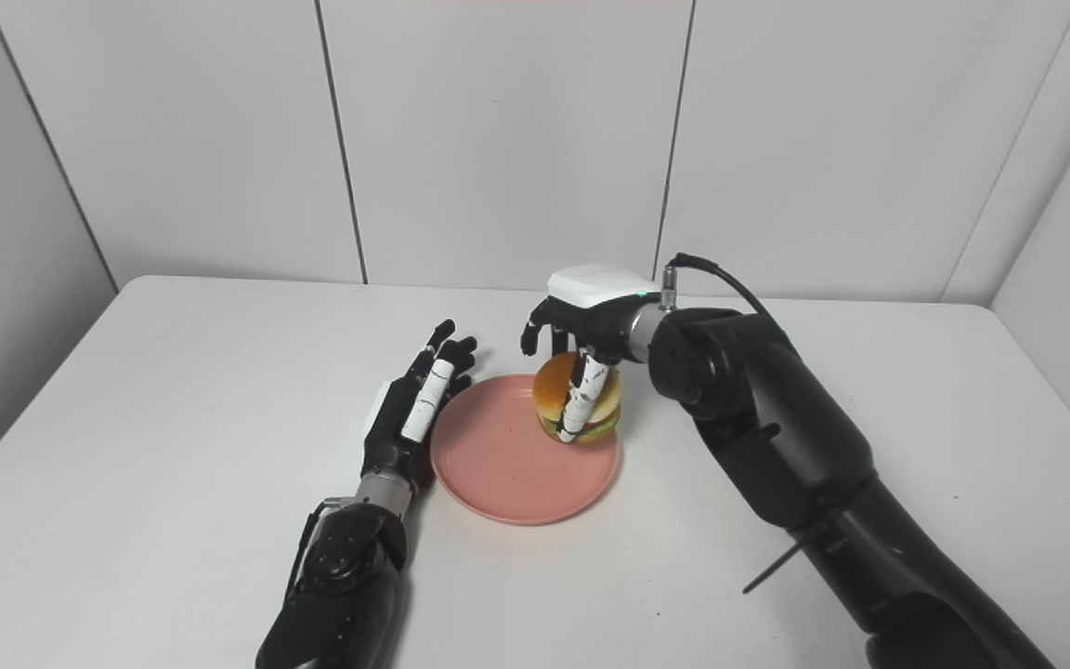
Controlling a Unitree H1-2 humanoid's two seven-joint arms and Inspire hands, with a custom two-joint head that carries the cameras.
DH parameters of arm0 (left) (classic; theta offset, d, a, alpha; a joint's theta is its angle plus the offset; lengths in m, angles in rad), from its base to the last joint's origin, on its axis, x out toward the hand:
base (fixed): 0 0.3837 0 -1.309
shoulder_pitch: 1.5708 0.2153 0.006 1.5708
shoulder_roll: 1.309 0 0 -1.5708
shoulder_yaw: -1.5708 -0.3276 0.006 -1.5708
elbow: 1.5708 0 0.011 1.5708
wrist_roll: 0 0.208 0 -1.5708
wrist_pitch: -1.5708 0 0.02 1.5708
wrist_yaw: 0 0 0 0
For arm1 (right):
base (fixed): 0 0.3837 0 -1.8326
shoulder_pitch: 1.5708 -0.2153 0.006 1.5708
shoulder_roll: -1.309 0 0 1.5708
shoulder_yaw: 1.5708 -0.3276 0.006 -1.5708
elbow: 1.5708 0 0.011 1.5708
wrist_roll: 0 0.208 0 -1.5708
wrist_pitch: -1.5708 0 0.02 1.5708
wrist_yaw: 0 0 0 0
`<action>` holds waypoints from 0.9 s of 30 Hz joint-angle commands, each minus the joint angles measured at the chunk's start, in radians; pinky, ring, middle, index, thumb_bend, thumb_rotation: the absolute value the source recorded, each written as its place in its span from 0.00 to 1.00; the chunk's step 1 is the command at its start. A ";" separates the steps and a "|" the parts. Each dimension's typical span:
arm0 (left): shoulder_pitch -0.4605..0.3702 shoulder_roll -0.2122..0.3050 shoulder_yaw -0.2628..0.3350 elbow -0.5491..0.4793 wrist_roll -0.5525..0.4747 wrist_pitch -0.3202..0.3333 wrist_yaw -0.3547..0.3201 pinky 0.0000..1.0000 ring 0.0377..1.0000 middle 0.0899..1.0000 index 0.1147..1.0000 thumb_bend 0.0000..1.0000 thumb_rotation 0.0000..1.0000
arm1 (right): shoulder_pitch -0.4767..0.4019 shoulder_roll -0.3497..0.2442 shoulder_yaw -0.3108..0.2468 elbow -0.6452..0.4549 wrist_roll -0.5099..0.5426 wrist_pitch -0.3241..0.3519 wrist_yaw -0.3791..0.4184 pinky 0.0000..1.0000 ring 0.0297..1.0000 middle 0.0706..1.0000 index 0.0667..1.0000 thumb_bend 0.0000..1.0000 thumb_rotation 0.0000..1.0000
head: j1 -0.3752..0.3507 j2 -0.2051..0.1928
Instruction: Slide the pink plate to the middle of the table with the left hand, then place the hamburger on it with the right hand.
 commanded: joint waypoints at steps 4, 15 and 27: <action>-0.001 -0.005 -0.005 0.029 0.010 -0.016 0.009 0.93 0.89 0.85 0.91 0.87 0.76 | -0.085 0.023 -0.007 0.010 0.007 -0.039 -0.036 0.40 0.44 0.46 0.67 0.53 0.00 | 0.010 -0.001; -0.012 -0.007 -0.009 0.053 0.018 -0.026 0.020 0.87 0.89 0.85 0.91 0.85 0.77 | -0.098 0.058 -0.002 0.048 0.008 -0.035 -0.059 0.42 0.45 0.73 0.67 0.52 0.00 | 0.022 -0.003; -0.016 -0.015 -0.011 0.058 0.022 -0.024 0.028 0.90 0.89 0.84 0.91 0.87 0.77 | -0.084 0.085 0.009 0.103 0.017 -0.035 -0.074 0.37 0.44 0.61 0.68 0.53 0.00 | 0.029 -0.002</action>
